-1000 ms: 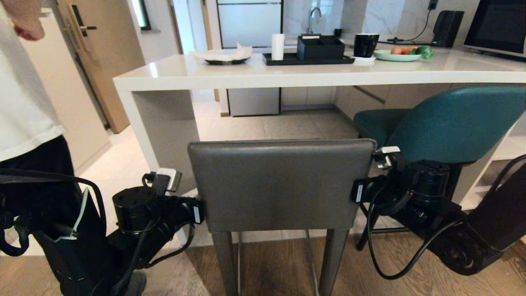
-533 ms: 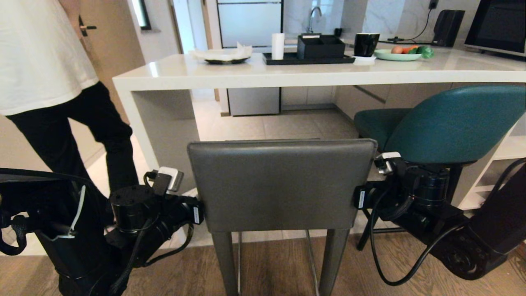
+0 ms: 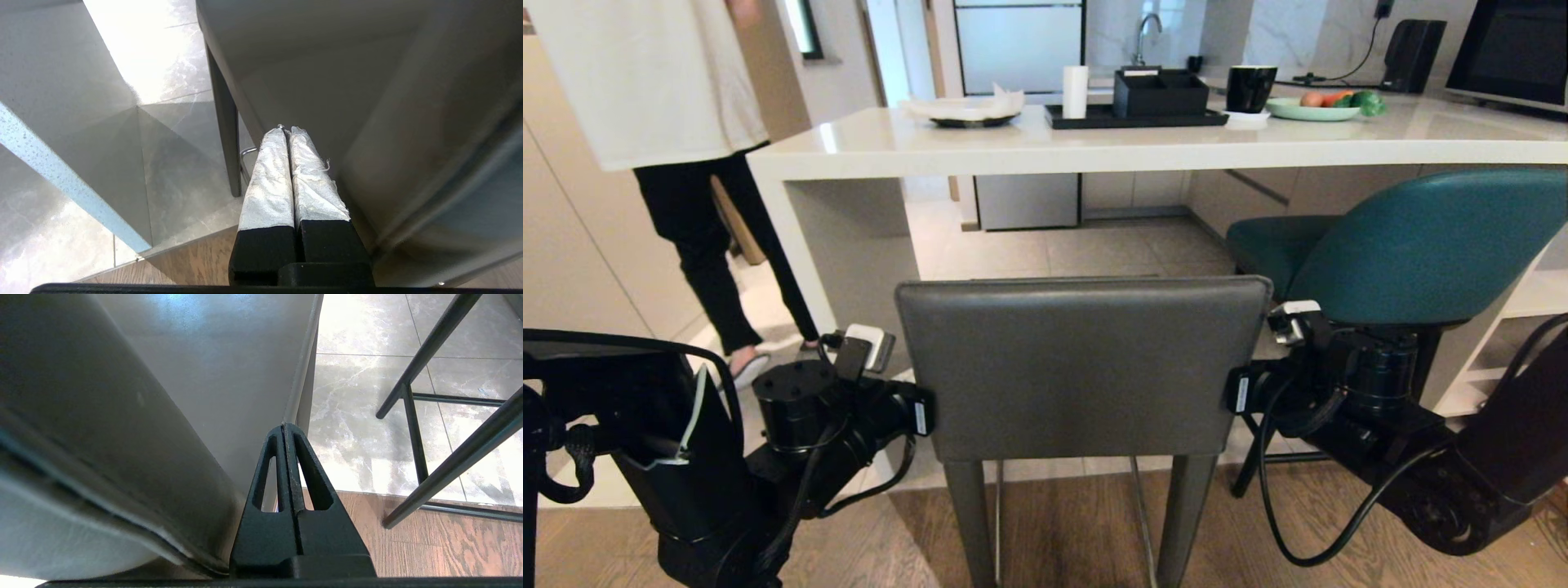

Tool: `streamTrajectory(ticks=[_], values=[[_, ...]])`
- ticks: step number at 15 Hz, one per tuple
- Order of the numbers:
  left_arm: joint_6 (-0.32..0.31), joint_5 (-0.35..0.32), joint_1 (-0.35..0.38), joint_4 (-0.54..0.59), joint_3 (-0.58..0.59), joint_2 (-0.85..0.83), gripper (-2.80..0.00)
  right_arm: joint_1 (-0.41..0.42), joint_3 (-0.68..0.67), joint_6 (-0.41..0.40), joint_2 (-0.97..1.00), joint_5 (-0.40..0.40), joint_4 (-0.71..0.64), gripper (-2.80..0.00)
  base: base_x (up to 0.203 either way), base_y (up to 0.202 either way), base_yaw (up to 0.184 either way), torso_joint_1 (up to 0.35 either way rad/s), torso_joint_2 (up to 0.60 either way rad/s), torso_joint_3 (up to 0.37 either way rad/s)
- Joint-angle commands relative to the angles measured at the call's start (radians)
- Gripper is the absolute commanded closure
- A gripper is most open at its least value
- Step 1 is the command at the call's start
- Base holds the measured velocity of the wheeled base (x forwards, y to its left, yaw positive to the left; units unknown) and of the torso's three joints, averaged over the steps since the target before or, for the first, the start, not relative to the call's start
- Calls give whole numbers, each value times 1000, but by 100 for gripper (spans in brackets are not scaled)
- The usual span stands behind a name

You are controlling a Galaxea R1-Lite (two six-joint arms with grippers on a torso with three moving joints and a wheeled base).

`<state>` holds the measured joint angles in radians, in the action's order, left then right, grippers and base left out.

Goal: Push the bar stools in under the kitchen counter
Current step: Push the gray chair back under the dining table

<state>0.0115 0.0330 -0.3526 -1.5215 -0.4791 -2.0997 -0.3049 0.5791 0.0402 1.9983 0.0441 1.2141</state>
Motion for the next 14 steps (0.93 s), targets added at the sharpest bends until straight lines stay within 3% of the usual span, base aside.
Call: streamTrajectory(ticks=[1, 4, 14], values=[[1, 1, 0, -9, -6, -18, 0, 0, 2, -2, -3, 0, 7, 0, 0, 0, 0, 0, 0, 0], [1, 1, -4, -9, -17, -37, 0, 0, 18, -3, 3, 0, 6, 0, 66, 0, 2, -2, 1, 3], [-2, 1, -5, -9, -18, -36, 0, 0, 36, -3, 20, 0, 4, 0, 187, 0, 1, 2, 3, 3]])
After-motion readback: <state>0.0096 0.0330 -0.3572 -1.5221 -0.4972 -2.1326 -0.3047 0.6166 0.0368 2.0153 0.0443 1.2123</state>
